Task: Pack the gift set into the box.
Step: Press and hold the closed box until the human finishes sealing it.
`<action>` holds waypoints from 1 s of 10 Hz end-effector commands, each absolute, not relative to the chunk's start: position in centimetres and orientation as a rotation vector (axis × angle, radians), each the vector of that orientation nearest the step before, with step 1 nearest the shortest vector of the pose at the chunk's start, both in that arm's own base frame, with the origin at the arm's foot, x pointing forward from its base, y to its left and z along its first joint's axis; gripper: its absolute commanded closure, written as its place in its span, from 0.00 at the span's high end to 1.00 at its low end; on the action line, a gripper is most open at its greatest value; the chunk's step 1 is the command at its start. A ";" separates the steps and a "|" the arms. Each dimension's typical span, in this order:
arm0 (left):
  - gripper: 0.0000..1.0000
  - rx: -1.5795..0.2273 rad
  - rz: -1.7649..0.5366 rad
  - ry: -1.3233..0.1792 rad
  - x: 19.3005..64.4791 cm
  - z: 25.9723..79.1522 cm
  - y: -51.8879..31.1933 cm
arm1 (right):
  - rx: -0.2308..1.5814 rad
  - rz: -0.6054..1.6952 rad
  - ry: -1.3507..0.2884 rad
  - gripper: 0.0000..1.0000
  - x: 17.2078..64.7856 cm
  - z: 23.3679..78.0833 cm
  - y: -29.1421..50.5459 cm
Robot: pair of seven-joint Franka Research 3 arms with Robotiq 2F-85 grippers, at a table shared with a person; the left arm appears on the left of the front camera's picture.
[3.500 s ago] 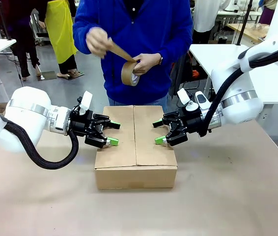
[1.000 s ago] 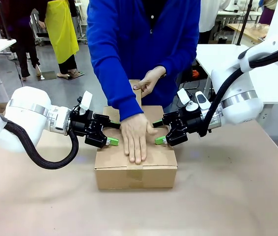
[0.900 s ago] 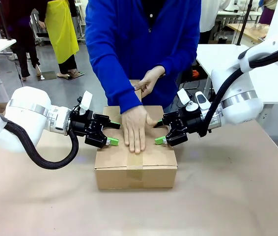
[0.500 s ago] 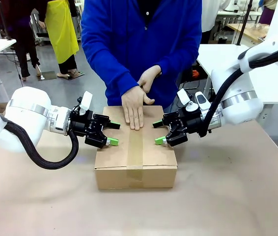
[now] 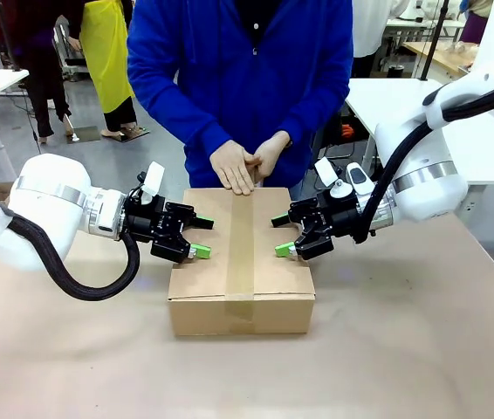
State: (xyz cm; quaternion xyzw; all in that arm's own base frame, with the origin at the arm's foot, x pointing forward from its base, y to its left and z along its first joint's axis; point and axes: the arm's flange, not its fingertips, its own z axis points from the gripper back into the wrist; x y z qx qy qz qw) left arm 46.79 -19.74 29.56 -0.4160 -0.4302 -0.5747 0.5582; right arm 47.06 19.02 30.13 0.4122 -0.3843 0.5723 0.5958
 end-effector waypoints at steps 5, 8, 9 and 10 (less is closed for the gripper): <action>1.00 -0.974 -1.361 -1.013 46.6 29.3 -19.7 | 0.958 1.329 -0.891 1.00 47.1 30.0 19.1; 1.00 -0.974 -1.361 -1.013 46.6 29.3 -19.7 | 0.958 1.329 -0.891 1.00 47.1 30.0 19.1; 1.00 -0.974 -1.361 -1.013 46.6 29.3 -19.7 | 0.958 1.329 -0.891 1.00 47.1 30.0 19.1; 1.00 -0.974 -1.361 -1.013 46.6 29.3 -19.7 | 0.958 1.329 -0.891 1.00 47.1 30.0 19.1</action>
